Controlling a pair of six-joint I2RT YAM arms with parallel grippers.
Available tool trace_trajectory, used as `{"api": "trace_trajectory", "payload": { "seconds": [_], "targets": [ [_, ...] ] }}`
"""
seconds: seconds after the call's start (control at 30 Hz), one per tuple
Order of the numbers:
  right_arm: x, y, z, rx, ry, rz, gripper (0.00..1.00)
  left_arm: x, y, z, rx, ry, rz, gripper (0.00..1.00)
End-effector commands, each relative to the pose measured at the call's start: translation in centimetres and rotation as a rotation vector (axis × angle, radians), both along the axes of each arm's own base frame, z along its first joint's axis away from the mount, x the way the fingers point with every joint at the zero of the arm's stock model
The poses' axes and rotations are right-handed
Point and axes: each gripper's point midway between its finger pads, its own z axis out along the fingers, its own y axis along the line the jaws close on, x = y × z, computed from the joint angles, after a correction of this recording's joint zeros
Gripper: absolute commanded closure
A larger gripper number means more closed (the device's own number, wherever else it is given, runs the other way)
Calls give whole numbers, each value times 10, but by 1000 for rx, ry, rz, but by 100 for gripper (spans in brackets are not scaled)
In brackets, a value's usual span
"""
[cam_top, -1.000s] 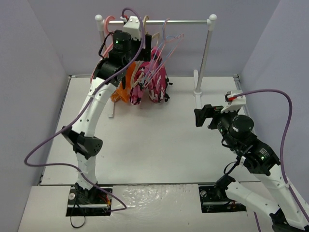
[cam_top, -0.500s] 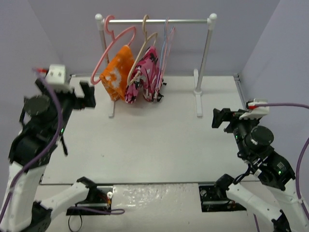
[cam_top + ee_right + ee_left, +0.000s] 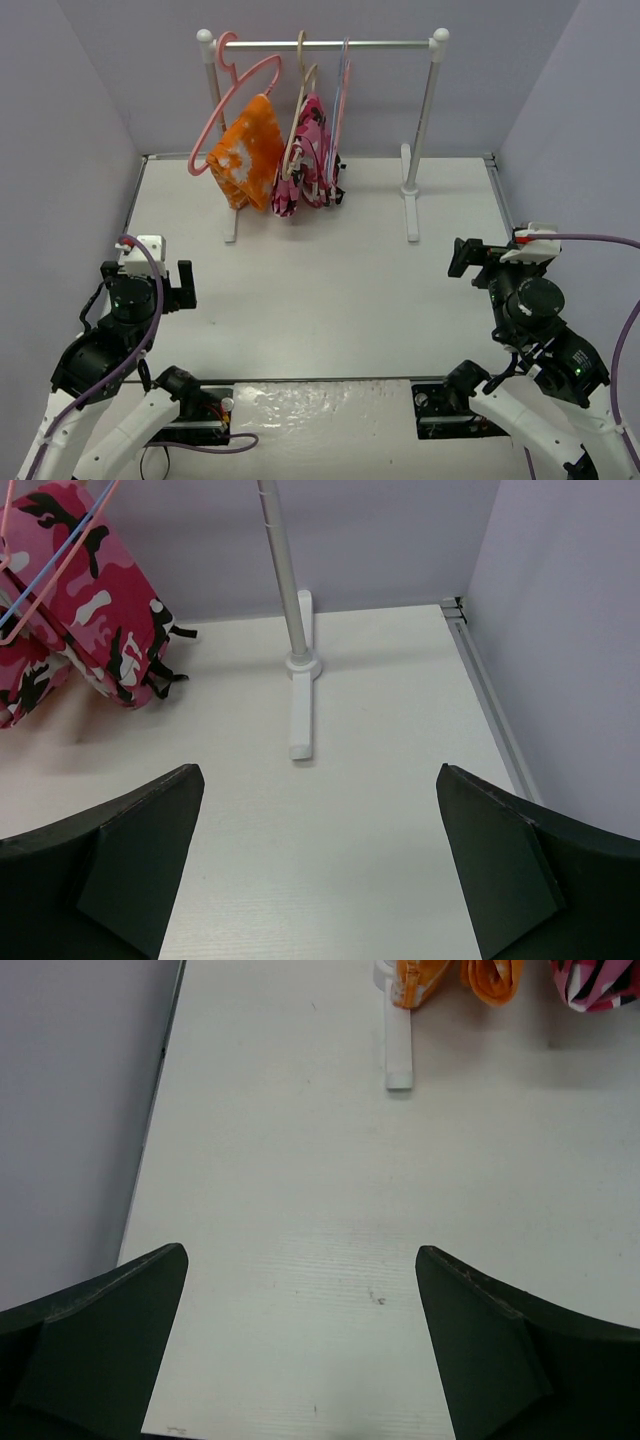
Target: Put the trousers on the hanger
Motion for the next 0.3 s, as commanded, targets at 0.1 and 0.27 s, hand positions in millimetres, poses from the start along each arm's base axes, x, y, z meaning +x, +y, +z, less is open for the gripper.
{"api": "trace_trajectory", "payload": {
  "seconds": [0.1, 0.27],
  "targets": [
    [-1, -3, -3, 33, -37, -11, 0, 14, 1, 2, -84, -100, 81, 3],
    [-3, 0, -4, 39, -42, 12, 0, 14, 0, -9, -107, -83, 96, 3]
  ]
}}
